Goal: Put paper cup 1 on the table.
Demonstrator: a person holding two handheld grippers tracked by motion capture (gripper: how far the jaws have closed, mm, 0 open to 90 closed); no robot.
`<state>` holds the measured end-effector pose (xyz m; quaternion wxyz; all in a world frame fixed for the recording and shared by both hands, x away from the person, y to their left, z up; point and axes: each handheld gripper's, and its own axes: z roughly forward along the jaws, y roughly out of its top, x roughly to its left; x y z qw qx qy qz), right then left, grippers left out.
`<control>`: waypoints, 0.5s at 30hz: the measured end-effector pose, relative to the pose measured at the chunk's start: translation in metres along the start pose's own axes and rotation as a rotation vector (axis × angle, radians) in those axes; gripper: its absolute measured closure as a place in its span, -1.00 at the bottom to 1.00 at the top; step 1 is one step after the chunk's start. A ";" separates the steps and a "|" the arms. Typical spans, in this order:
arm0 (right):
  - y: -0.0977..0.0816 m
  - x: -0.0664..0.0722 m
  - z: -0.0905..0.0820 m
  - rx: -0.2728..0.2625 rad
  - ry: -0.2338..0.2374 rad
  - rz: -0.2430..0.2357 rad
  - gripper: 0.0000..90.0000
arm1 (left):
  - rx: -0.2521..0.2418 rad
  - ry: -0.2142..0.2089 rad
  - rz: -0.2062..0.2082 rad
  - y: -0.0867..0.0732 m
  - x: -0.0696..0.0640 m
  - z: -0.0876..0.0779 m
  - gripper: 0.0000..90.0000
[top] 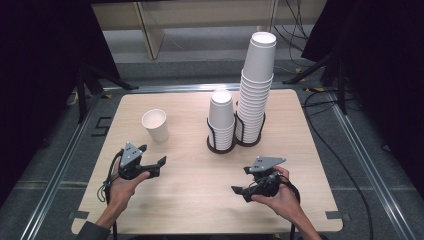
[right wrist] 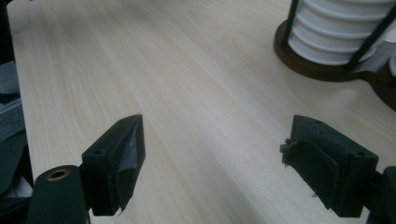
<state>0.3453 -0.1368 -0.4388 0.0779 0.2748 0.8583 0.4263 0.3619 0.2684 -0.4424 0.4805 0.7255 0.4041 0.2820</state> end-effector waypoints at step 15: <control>-0.009 -0.022 -0.014 -0.058 -0.099 0.091 -0.56 | 0.018 -0.081 0.011 -0.018 -0.027 -0.022 -0.68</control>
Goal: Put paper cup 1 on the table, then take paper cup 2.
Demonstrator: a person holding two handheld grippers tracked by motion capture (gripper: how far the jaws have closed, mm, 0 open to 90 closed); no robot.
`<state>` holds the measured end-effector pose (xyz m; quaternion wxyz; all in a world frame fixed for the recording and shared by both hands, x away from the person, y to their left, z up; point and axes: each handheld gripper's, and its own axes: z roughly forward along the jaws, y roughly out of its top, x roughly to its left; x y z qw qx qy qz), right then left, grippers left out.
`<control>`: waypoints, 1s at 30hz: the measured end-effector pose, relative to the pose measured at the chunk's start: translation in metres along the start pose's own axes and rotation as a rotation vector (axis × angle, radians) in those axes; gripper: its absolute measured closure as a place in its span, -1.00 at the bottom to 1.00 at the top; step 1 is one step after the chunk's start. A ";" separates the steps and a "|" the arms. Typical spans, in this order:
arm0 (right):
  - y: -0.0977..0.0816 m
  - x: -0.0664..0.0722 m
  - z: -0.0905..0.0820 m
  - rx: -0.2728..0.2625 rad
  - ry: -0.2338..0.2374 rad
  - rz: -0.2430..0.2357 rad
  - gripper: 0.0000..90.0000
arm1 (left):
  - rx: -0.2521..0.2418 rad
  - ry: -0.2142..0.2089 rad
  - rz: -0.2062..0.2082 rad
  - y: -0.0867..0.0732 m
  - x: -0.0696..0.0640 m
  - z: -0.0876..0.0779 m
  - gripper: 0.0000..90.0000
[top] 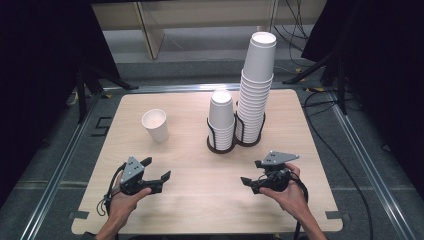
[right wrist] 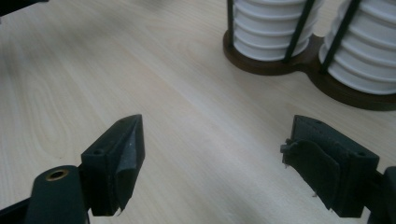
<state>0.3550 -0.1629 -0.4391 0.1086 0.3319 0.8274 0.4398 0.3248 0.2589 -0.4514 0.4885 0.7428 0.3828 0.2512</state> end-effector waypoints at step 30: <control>0.009 -0.026 -0.021 -0.130 -0.071 0.095 -0.60 | -0.006 -0.065 0.056 -0.022 -0.022 -0.003 -0.68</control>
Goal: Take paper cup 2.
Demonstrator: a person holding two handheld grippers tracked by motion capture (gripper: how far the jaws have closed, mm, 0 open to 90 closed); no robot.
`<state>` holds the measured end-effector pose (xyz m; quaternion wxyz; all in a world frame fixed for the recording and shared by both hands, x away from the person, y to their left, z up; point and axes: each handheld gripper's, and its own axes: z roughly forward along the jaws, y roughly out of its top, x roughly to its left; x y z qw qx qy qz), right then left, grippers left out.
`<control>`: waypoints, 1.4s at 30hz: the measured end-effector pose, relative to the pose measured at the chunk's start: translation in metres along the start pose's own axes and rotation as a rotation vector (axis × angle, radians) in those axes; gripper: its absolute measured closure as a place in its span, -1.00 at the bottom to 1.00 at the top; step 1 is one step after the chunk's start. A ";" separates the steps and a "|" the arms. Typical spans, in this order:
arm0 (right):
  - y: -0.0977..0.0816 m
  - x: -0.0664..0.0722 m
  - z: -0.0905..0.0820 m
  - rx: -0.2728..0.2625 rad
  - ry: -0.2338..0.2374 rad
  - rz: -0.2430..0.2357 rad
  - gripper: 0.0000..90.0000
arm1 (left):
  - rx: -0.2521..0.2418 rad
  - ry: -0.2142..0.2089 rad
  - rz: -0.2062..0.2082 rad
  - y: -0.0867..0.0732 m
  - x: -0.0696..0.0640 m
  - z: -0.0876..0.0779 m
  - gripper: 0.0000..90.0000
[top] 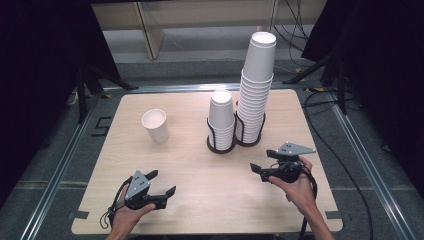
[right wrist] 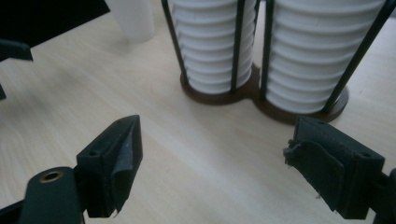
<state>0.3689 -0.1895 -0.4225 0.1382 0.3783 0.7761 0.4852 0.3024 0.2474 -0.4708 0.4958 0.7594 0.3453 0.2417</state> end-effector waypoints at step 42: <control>0.163 -0.040 -0.034 -0.252 -0.090 -0.037 -0.66 | 0.023 -0.025 0.032 -0.001 -0.002 0.005 -0.68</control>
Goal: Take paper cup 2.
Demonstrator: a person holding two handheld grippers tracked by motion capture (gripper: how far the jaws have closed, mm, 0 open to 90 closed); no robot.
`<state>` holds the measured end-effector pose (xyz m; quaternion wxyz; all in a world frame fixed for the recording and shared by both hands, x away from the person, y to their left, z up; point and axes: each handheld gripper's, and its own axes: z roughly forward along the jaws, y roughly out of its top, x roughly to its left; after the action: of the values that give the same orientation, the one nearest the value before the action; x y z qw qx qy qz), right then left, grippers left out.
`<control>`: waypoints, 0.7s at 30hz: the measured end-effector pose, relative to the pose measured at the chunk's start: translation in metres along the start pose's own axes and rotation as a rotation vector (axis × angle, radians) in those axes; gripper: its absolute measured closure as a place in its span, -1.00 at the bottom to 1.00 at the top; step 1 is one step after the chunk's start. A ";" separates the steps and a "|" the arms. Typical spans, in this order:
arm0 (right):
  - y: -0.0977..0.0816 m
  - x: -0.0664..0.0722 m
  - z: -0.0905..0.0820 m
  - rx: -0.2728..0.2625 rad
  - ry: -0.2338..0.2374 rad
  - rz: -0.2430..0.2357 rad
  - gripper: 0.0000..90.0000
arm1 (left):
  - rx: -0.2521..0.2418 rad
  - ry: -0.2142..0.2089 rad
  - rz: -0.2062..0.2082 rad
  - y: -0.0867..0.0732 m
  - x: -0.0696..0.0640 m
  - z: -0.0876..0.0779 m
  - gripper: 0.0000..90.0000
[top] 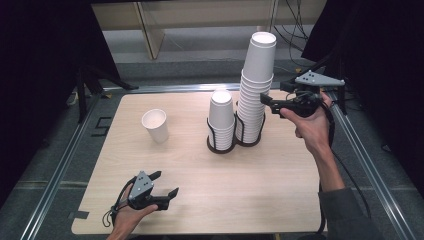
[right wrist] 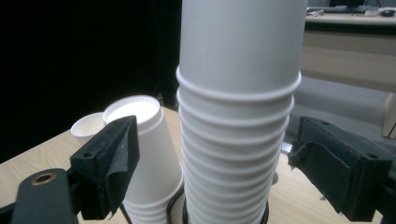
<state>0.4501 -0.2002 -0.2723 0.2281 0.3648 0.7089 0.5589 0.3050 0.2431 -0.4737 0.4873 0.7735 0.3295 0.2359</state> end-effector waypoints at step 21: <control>0.051 -0.007 0.032 0.007 -0.042 -0.049 -0.66 | 0.002 -0.010 -0.019 -0.002 -0.001 0.001 -0.68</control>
<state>0.4910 -0.1798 -0.2328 0.2552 0.3600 0.7147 0.5427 0.3049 0.2422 -0.4757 0.4905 0.7720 0.3344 0.2273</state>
